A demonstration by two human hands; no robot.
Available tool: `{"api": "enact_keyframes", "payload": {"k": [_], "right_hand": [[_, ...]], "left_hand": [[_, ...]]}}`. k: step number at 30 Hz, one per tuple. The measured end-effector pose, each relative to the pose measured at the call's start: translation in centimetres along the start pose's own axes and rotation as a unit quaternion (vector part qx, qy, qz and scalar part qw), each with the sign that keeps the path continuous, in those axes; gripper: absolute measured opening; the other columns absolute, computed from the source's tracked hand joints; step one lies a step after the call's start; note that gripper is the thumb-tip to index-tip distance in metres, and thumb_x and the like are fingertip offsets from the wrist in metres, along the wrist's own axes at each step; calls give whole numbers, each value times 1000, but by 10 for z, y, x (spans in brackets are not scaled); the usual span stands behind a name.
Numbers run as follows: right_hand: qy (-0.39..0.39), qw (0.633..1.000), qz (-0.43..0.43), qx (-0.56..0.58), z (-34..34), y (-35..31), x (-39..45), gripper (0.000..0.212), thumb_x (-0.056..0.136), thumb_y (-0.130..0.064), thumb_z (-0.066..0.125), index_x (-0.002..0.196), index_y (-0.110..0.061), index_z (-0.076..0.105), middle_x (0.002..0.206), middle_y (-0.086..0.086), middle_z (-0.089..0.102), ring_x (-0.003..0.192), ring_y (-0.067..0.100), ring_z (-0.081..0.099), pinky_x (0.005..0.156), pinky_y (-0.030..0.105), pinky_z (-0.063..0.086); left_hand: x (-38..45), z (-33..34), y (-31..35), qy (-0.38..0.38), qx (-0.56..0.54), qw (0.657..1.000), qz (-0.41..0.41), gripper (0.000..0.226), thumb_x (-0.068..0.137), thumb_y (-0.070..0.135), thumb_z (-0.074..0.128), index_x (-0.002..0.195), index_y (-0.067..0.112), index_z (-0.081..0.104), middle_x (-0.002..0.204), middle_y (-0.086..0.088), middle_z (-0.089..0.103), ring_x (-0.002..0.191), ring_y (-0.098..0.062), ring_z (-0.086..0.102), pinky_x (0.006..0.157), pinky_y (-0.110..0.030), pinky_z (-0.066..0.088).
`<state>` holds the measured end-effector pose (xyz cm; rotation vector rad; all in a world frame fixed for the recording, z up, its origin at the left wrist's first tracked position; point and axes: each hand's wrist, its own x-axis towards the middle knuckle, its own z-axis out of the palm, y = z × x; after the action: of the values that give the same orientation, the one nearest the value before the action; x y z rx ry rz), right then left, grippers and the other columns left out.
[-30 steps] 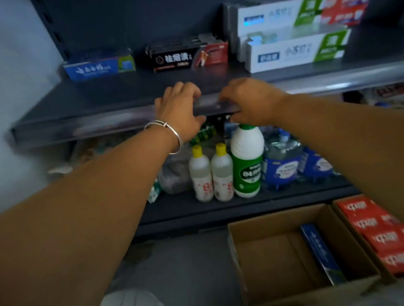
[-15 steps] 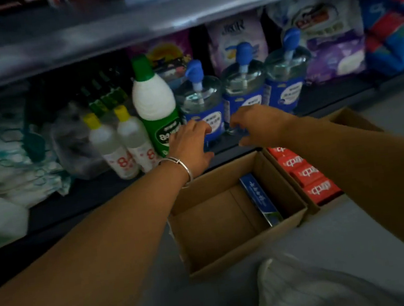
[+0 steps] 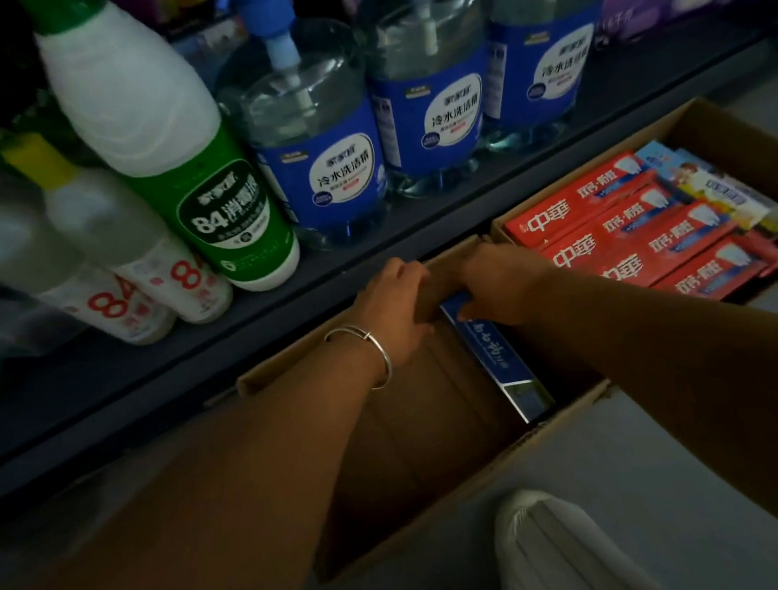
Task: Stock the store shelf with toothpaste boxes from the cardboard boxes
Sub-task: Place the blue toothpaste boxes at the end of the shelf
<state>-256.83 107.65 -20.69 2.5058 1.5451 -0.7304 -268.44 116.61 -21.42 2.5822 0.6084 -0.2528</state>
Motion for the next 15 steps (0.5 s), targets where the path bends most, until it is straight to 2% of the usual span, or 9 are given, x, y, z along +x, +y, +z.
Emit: {"api": "enact_keyframes", "payload": {"k": [6, 15], "right_hand": [[-28, 998, 50, 28, 22, 5, 23, 38, 90, -29, 60, 122, -9, 54, 124, 10, 58, 114, 27, 56, 97, 37, 45], [-39, 995, 90, 27, 43, 1, 44, 22, 94, -27, 55, 110, -12, 59, 111, 6, 63, 101, 21, 61, 87, 31, 47]], "left_hand": [[18, 24, -7, -23, -11, 1000, 0, 57, 82, 14, 68, 132, 13, 42, 137, -5, 38, 119, -20, 47, 101, -31, 42], [38, 37, -18, -66, -1, 998, -7, 50, 84, 16, 66, 129, 14, 44, 132, -7, 49, 117, -20, 50, 99, -35, 44]]}}
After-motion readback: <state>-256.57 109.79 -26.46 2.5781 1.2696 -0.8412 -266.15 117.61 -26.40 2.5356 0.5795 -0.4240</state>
